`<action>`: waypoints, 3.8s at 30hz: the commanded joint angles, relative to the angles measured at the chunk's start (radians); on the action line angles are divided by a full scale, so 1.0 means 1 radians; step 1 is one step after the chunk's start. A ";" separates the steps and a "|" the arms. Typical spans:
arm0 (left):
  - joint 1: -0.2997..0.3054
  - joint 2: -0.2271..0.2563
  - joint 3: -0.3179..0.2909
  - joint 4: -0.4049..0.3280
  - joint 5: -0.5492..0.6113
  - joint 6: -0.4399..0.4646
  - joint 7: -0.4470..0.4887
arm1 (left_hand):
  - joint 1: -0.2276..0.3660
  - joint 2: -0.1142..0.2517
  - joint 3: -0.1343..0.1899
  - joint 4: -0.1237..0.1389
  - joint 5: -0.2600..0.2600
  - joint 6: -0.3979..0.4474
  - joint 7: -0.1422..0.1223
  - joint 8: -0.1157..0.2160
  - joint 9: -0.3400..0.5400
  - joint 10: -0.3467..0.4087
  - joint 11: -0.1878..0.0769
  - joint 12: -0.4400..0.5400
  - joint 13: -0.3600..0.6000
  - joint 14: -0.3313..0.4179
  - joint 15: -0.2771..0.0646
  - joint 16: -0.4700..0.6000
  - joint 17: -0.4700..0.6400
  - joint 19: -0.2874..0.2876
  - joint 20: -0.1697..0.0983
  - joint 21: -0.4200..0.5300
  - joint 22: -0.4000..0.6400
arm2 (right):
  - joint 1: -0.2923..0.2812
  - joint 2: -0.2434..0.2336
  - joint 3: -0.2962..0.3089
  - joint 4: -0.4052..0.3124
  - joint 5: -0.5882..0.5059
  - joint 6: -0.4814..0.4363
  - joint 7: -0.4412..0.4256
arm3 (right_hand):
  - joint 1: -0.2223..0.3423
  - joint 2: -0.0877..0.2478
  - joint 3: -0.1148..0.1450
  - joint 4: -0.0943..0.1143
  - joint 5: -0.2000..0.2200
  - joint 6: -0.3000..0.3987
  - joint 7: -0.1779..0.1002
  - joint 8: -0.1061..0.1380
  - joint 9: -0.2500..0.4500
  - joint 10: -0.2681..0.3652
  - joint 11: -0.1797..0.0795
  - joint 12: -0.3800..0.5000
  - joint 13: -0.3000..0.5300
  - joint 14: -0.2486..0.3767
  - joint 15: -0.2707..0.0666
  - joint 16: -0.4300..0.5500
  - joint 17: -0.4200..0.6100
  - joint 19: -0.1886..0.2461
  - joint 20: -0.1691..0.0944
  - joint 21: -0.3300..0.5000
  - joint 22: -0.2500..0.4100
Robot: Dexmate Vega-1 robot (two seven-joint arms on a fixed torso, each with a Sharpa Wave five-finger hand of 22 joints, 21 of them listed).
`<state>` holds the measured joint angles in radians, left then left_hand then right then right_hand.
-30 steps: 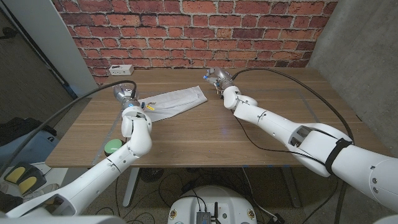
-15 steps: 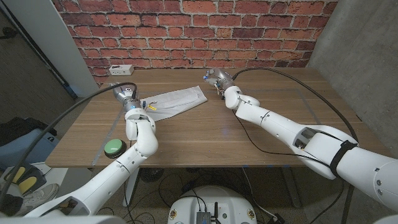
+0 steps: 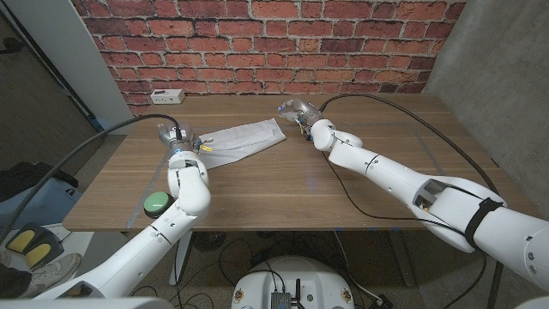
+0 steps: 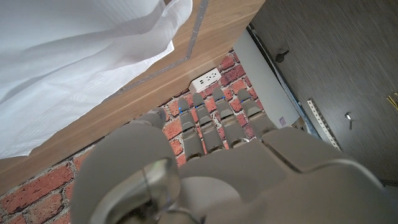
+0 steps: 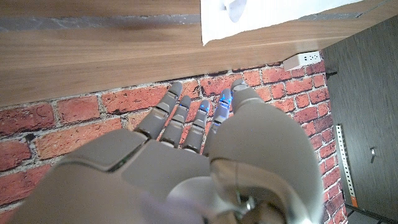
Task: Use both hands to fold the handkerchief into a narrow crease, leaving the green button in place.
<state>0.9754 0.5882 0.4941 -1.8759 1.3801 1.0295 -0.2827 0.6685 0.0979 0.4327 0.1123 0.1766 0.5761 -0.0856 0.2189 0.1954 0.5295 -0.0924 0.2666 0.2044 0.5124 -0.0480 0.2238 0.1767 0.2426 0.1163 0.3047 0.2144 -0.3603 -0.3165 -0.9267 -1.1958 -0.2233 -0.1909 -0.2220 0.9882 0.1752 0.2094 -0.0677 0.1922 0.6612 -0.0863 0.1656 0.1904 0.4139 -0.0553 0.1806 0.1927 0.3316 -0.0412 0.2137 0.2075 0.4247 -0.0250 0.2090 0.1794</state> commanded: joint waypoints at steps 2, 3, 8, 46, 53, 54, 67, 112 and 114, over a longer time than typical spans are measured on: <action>-0.007 0.123 0.064 -0.113 -0.156 0.052 -0.048 | -0.026 -0.075 -0.036 -0.020 0.001 0.033 -0.002 0.006 0.000 0.027 -0.013 0.002 0.003 0.034 -0.072 0.005 0.003 0.005 -0.006 0.005 0.002 | -0.023 -0.025 0.004 -0.055 0.000 0.001 0.055 | -0.021 -0.006 -0.002 0.014 -0.005 -0.016 -0.004 0.006 0.001 -0.004 0.009 0.007 0.006 -0.004 -0.066 -0.003 0.004 -0.005 0.004 -0.003 0.002; -0.012 0.134 0.073 -0.119 -0.157 0.059 -0.068 | -0.032 -0.087 -0.044 -0.022 0.002 0.044 0.001 0.009 0.000 0.031 -0.012 0.002 0.003 0.034 -0.073 0.004 0.004 -0.002 0.000 0.002 0.002 | -0.025 -0.026 0.005 -0.060 -0.001 -0.001 0.057 | -0.023 -0.006 -0.002 0.015 -0.005 -0.016 -0.004 0.007 0.001 -0.004 0.008 0.007 0.006 -0.005 -0.065 -0.003 0.004 -0.006 0.006 -0.003 0.002; -0.056 0.194 0.143 -0.137 -0.099 0.086 -0.208 | -0.039 -0.143 -0.072 -0.052 0.016 0.083 -0.014 0.015 0.003 0.082 -0.029 0.016 0.016 -0.036 -0.062 -0.031 0.006 -0.059 0.029 -0.019 0.003 | -0.034 -0.032 0.012 -0.073 0.006 0.003 0.066 | -0.035 -0.007 -0.003 0.021 -0.006 -0.020 -0.002 0.009 0.001 -0.006 0.014 0.008 0.006 -0.005 -0.063 -0.003 0.005 -0.009 0.009 -0.004 0.002; -0.044 0.110 0.072 -0.056 0.259 -0.186 -0.627 | 0.076 -0.171 -0.090 -0.179 0.053 -0.084 -0.085 -0.036 0.010 -0.093 -0.050 -0.053 0.044 -0.135 -0.092 -0.030 0.013 -0.101 0.024 -0.035 0.001 | -0.053 -0.046 0.000 -0.126 0.021 0.000 0.185 | -0.212 -0.001 -0.018 0.122 -0.010 -0.054 0.009 0.016 -0.002 0.004 0.037 0.017 0.006 -0.019 -0.033 -0.002 0.012 -0.072 0.046 -0.012 0.004; -0.064 0.082 0.075 -0.015 0.302 -0.219 -0.660 | 0.110 -0.147 -0.076 -0.196 0.056 -0.101 -0.084 -0.036 0.009 -0.098 -0.053 -0.053 0.043 -0.140 -0.090 -0.029 0.013 -0.084 0.022 -0.027 0.002 | -0.052 -0.046 0.002 -0.119 0.023 0.006 0.183 | -0.214 -0.004 -0.016 0.120 -0.009 -0.053 0.010 0.017 -0.002 0.004 0.037 0.017 0.006 -0.016 -0.032 -0.002 0.010 -0.072 0.046 -0.011 0.004; -0.065 0.080 0.075 -0.011 0.304 -0.225 -0.662 | 0.117 -0.143 -0.073 -0.200 0.056 -0.102 -0.083 -0.035 0.008 -0.098 -0.053 -0.053 0.043 -0.141 -0.091 -0.029 0.013 -0.080 0.020 -0.026 0.002 | -0.052 -0.046 0.003 -0.118 0.024 0.007 0.184 | -0.214 -0.004 -0.015 0.120 -0.009 -0.053 0.010 0.018 -0.002 0.004 0.038 0.017 0.006 -0.017 -0.033 -0.003 0.009 -0.072 0.046 -0.011 0.004; -0.094 0.065 0.073 0.037 0.280 -0.271 -0.689 | 0.230 -0.088 -0.036 -0.264 0.043 -0.115 -0.090 -0.026 0.005 -0.105 -0.063 -0.053 0.034 -0.142 -0.114 -0.026 0.009 -0.018 -0.023 0.002 0.004 | -0.046 -0.039 0.002 -0.100 0.022 0.018 0.179 | -0.213 -0.007 -0.009 0.115 -0.007 -0.051 0.014 0.020 -0.003 0.004 0.039 0.017 0.006 -0.016 -0.033 -0.005 0.005 -0.073 0.046 -0.010 0.004; -0.195 0.235 0.211 -0.032 -0.085 -0.174 -0.626 | 0.101 -0.095 -0.102 -0.193 0.011 -0.204 -0.040 -0.040 -0.004 -0.155 -0.036 -0.074 0.007 -0.218 -0.048 -0.050 -0.001 -0.015 -0.048 0.094 0.024 | -0.053 -0.048 0.009 -0.115 -0.005 0.027 0.140 | -0.211 -0.013 0.017 0.093 -0.005 -0.032 0.020 0.027 -0.004 0.014 0.039 0.021 0.005 -0.005 -0.040 -0.008 -0.006 -0.068 0.038 -0.004 0.003; -0.202 0.238 0.227 -0.023 -0.070 -0.186 -0.633 | 0.109 -0.107 -0.105 -0.204 0.016 -0.218 -0.044 -0.042 -0.004 -0.163 -0.044 -0.074 0.006 -0.222 -0.048 -0.048 -0.001 -0.016 -0.047 0.094 0.021 | -0.056 -0.049 0.009 -0.119 -0.008 0.024 0.138 | -0.211 -0.013 0.018 0.092 -0.005 -0.033 0.020 0.027 -0.004 0.014 0.040 0.021 0.005 -0.005 -0.040 -0.008 -0.006 -0.067 0.037 -0.003 0.003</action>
<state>0.8114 0.7823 0.6498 -1.8819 1.2810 0.8309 -0.8457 0.7666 0.0151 0.3327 -0.0814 0.1827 0.3714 -0.1274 0.1839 0.1904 0.3750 -0.1308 0.1955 0.2089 0.2964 -0.0411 0.1771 0.1767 0.2315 0.0696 0.4025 0.2368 -0.4057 -0.3631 -0.9219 -1.3078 -0.2294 -0.1755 -0.0723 0.7792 0.1659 0.2198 0.0248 0.1811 0.6163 -0.0678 0.1889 0.1863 0.4180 -0.0157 0.1965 0.1955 0.3181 -0.0411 0.2066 0.1997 0.3555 0.0160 0.2010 0.1791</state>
